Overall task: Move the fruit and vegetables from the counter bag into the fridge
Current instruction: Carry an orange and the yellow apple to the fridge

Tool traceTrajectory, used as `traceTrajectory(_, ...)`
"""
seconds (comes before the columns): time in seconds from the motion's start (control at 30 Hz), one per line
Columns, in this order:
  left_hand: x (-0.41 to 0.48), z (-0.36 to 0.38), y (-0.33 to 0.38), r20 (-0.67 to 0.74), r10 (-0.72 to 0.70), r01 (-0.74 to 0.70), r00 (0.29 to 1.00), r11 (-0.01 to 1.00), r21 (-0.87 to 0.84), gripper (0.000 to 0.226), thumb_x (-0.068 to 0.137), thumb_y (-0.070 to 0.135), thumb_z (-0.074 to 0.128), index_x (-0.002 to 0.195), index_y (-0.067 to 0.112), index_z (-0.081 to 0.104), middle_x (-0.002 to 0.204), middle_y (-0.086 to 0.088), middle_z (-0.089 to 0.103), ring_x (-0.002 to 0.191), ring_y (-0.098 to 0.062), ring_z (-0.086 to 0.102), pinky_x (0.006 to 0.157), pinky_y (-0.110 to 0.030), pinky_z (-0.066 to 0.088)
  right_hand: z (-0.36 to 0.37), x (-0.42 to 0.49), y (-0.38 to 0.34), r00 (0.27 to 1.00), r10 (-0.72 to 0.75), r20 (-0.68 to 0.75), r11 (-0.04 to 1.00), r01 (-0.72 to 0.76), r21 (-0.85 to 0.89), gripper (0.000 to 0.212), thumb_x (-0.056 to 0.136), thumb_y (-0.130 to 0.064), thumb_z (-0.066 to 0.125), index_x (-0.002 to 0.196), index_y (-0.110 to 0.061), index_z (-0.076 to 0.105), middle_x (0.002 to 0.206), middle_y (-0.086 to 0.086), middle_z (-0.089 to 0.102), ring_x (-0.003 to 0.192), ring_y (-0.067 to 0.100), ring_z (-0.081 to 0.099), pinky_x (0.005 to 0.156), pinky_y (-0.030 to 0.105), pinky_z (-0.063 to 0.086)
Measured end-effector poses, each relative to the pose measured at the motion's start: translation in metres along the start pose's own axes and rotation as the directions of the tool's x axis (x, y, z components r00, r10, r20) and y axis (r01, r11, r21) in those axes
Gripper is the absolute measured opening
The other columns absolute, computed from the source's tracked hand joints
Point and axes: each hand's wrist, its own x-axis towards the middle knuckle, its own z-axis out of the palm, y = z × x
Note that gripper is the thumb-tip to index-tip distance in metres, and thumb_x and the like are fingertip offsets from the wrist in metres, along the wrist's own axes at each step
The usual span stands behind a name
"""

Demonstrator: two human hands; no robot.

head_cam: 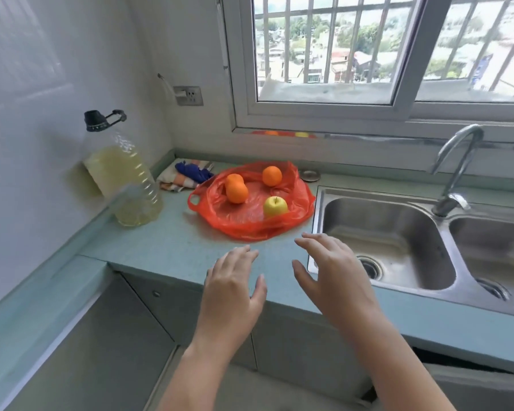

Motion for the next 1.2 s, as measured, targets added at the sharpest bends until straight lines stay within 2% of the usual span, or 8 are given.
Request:
traceTrajectory(0.17,0.081,0.024,-0.019,0.018,0.007,-0.007,1.0,1.0,0.006,0.04,0.081,0.014,0.063,0.12,0.008,0.057,0.122,-0.008,0.058,0.115,-0.026,0.052,0.096,-0.035,0.034,0.034,0.061,0.04,0.998,-0.002,0.061,1.0,0.004,-0.022,0.031,0.07,-0.019,0.07,0.099,-0.007,0.068,0.099,0.009,0.07,0.091,0.03,0.065,0.079,0.044,0.05)
traceTrajectory(0.3,0.12,0.041,-0.041,0.014,-0.046,0.046,0.999,0.999,-0.006,0.039,0.081,0.011,0.064,0.12,0.007,0.057,0.122,-0.01,0.058,0.115,-0.027,0.051,0.097,-0.037,0.035,0.062,0.101,0.061,0.993,-0.007,0.114,1.0,0.009,-0.019,0.032,0.07,-0.018,0.072,0.1,-0.007,0.068,0.099,0.01,0.069,0.089,0.031,0.065,0.078,0.042,0.05)
traceTrajectory(0.53,0.167,0.067,-0.093,0.074,-0.123,0.126,0.99,0.991,-0.042,0.04,0.085,0.014,0.06,0.124,0.008,0.053,0.128,-0.007,0.053,0.121,-0.022,0.045,0.103,-0.036,0.033,0.117,0.133,0.083,0.98,0.103,0.169,0.995,-0.1,-0.028,0.037,0.072,-0.021,0.075,0.105,-0.008,0.066,0.098,0.007,0.068,0.09,0.029,0.064,0.076,0.035,0.048)
traceTrajectory(0.67,0.202,0.083,-0.13,0.126,-0.105,0.115,0.986,0.99,-0.082,0.038,0.083,0.011,0.062,0.121,0.006,0.056,0.126,-0.01,0.054,0.119,-0.024,0.047,0.101,-0.033,0.032,0.154,0.154,0.086,0.961,0.22,0.167,0.975,-0.214,-0.053,0.042,0.072,-0.024,0.076,0.108,-0.007,0.064,0.101,0.008,0.067,0.093,0.03,0.063,0.076,0.035,0.048)
traceTrajectory(0.83,0.255,0.101,-0.178,0.218,-0.033,0.056,0.975,0.993,-0.1,0.039,0.08,0.016,0.058,0.117,0.004,0.059,0.123,-0.013,0.056,0.116,-0.028,0.05,0.099,-0.032,0.029,0.195,0.177,0.086,0.897,0.413,0.157,0.91,-0.396,-0.125,0.047,0.074,-0.031,0.072,0.115,-0.011,0.061,0.108,0.005,0.064,0.101,0.026,0.058,0.078,0.031,0.043)
traceTrajectory(0.93,0.284,0.111,-0.203,0.246,0.034,-0.004,0.969,0.993,-0.121,0.042,0.077,0.021,0.053,0.115,0.004,0.06,0.121,-0.013,0.058,0.113,-0.029,0.053,0.097,-0.035,0.035,0.212,0.186,0.089,0.85,0.505,0.151,0.862,-0.486,-0.145,0.048,0.075,-0.035,0.071,0.117,-0.014,0.059,0.111,0.002,0.062,0.104,0.023,0.056,0.077,0.027,0.039)
traceTrajectory(1.07,0.312,0.129,-0.224,0.304,0.082,-0.044,0.949,0.99,-0.132,0.041,0.081,0.014,0.061,0.12,0.003,0.056,0.127,-0.014,0.054,0.119,-0.03,0.047,0.101,-0.04,0.034,0.229,0.188,0.095,0.803,0.581,0.135,0.812,-0.559,-0.168,0.049,0.071,-0.032,0.075,0.113,-0.012,0.062,0.108,0.005,0.063,0.102,0.026,0.058,0.079,0.031,0.044)
traceTrajectory(1.2,0.33,0.149,-0.23,0.358,0.086,-0.042,0.93,0.991,-0.128,0.044,0.083,0.014,0.062,0.125,0.004,0.052,0.133,-0.014,0.048,0.124,-0.031,0.041,0.104,-0.04,0.03,0.24,0.195,0.103,0.766,0.621,0.165,0.784,-0.604,-0.144,0.05,0.072,-0.031,0.074,0.115,-0.012,0.059,0.11,0.005,0.06,0.103,0.025,0.055,0.082,0.031,0.041)
